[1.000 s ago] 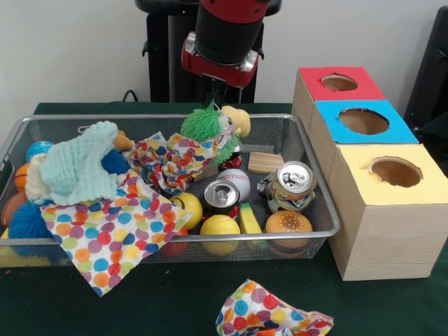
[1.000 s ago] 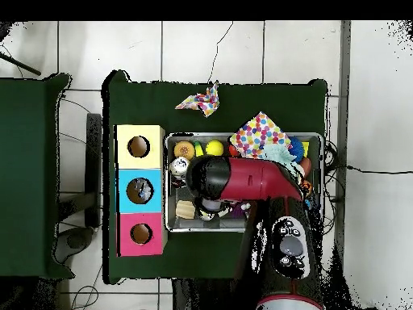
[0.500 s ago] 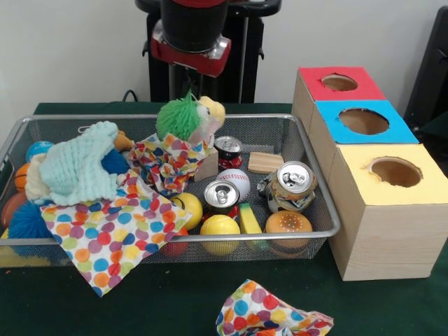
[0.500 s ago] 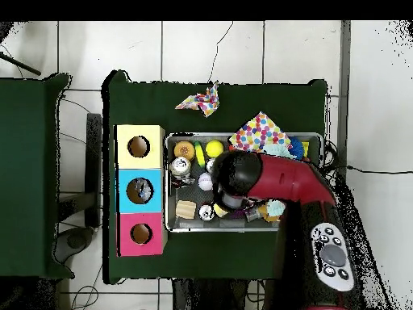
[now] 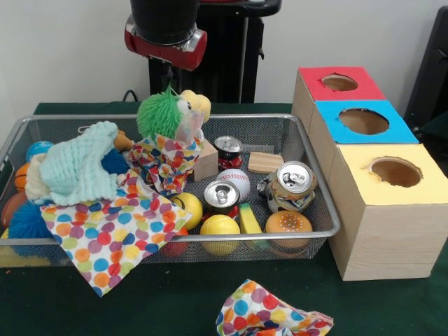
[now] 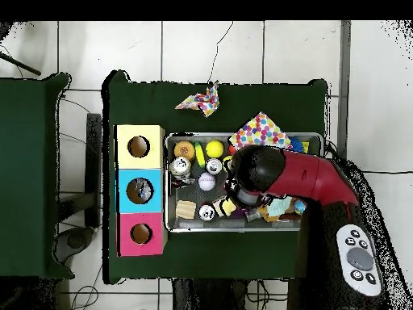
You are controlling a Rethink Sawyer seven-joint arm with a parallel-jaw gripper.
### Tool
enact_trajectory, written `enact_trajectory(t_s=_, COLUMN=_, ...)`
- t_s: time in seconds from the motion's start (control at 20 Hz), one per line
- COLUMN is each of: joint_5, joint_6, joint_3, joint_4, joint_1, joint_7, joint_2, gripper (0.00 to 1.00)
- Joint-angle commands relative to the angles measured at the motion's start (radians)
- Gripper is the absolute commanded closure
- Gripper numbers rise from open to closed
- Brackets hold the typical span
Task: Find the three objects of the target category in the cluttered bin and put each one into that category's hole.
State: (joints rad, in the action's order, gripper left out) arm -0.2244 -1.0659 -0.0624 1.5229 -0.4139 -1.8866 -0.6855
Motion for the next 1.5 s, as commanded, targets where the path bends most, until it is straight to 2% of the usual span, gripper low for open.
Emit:
enact_trajectory(t_s=0.05, joint_5=-0.080, joint_6=-0.112, joint_3=-0.131, joint_4=-0.052, joint_1=-0.032, joint_7=0.283, joint_2=0.012, gripper=1.00)
enact_trajectory(t_s=0.2, joint_5=-0.093, joint_6=-0.104, joint_3=-0.156, joint_4=-0.042, joint_1=-0.048, joint_7=0.305, joint_2=0.006, gripper=1.00)
enact_trajectory(t_s=0.55, joint_5=-0.115, joint_6=-0.108, joint_3=-0.182, joint_4=-0.060, joint_1=-0.076, joint_7=0.267, joint_2=0.012, gripper=1.00)
enact_trajectory(t_s=1.2, joint_5=-0.137, joint_6=-0.189, joint_3=-0.242, joint_4=-0.136, joint_1=-0.135, joint_7=0.292, joint_2=0.034, gripper=1.00)
enact_trajectory(t_s=1.4, joint_5=-0.159, joint_6=-0.226, joint_3=-0.250, joint_4=-0.168, joint_1=-0.116, joint_7=0.274, joint_2=0.020, gripper=1.00)
enact_trajectory(t_s=1.5, joint_5=-0.158, joint_6=-0.260, joint_3=-0.250, joint_4=-0.195, joint_1=-0.088, joint_7=0.231, joint_2=0.007, gripper=1.00)
